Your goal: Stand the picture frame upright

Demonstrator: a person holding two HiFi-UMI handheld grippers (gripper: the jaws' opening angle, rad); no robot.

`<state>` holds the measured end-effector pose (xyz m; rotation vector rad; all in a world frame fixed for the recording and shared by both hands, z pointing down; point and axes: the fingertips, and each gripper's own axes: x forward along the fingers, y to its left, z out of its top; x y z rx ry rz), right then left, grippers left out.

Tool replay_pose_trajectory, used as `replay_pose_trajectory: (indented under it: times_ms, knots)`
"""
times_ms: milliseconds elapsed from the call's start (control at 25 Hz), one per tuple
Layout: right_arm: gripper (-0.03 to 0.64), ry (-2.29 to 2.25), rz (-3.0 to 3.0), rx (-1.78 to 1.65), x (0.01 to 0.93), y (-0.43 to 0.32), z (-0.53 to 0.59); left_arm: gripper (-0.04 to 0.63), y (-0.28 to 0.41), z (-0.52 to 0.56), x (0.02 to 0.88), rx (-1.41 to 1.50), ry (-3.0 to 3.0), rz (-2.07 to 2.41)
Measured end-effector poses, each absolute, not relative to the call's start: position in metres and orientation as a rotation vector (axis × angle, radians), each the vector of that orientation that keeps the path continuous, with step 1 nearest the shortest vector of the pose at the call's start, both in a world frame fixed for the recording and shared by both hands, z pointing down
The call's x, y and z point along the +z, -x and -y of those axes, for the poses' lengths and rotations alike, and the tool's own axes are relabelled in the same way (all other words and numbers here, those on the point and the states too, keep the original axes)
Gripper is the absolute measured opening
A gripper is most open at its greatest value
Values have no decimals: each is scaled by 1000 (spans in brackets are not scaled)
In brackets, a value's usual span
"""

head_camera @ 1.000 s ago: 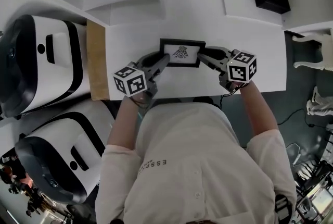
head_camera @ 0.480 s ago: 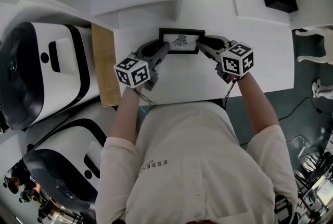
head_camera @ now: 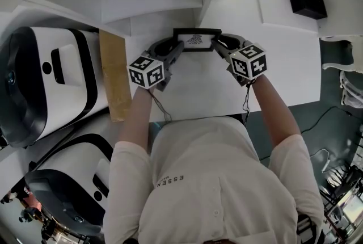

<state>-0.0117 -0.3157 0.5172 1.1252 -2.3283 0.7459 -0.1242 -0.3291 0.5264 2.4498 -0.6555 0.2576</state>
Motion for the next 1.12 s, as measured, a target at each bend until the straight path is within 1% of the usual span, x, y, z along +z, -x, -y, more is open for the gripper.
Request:
replay_pose_trajectory:
  times_ms: [360, 600, 800, 1120]
  knots:
    - [101, -1171, 2276, 575, 524, 18, 341, 109, 131, 349, 539, 317, -2460, 727]
    - [101, -1227, 2222, 565, 530, 19, 351, 114, 133, 360, 545, 364, -2459, 781]
    - [98, -1279, 2177, 527, 532, 20, 358, 112, 139, 368, 559, 549, -2483, 886]
    - [98, -1294, 2169, 523, 532, 21, 362, 112, 139, 371, 559, 552, -2479, 885]
